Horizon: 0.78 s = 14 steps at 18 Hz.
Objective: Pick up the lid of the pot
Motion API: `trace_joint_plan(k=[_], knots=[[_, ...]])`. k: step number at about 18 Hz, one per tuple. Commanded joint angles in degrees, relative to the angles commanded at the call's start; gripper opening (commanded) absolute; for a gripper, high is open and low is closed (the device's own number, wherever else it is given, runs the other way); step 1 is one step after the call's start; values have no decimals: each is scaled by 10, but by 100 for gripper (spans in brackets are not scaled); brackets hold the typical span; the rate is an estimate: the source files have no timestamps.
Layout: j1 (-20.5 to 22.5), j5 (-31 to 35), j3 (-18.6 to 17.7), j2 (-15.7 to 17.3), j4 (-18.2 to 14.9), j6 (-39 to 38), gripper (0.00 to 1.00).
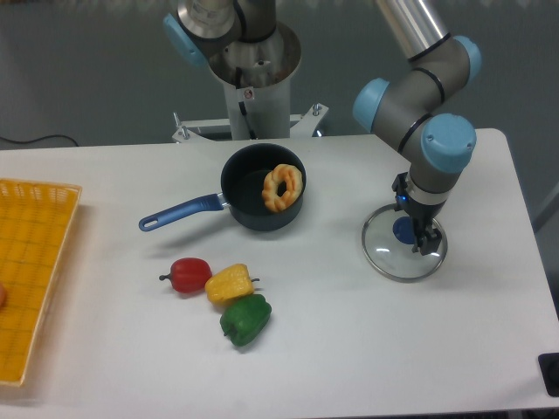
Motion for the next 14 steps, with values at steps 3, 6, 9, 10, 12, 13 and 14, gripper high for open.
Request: trace_joint_plan(k=[3, 6, 9, 10, 12, 13, 14], knots=[[0, 0, -4, -4, 11, -1, 100], [0, 0, -3, -7, 12, -1, 96], [0, 0, -3, -9, 18, 0, 96], [0, 0, -3, -10, 18, 0, 94], [0, 0, -3, -11, 19, 0, 91], [0, 0, -3, -11, 19, 0, 88], [0, 0, -3, -11, 19, 0, 87]])
